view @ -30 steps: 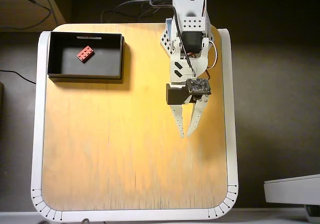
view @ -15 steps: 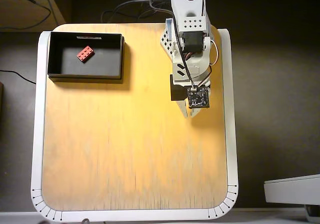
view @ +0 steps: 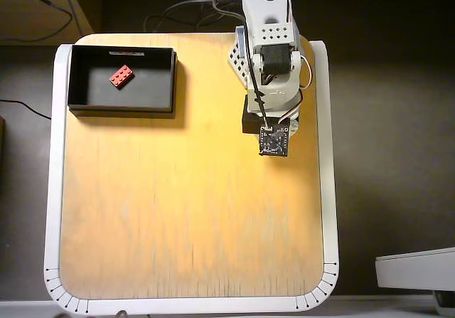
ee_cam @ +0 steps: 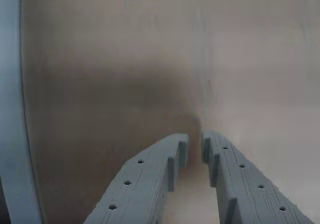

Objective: Grasp a lego block and put it in the bin.

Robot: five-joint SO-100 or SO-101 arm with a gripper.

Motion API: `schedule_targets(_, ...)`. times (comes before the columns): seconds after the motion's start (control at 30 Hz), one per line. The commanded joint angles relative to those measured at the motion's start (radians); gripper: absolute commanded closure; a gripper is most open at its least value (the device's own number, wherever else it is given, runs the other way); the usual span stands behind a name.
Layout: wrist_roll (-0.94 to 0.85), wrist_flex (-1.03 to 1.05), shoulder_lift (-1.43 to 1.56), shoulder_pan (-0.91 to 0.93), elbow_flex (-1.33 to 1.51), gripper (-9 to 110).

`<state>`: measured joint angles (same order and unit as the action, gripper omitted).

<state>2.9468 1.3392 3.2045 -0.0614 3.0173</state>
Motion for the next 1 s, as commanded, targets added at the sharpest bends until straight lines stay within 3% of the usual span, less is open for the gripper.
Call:
schedule_targets(0.0,-0.005,0.006,0.092,-0.020,0.156,101)
schedule_targets(0.97,-0.021,0.006,0.092,-0.021,0.156,101)
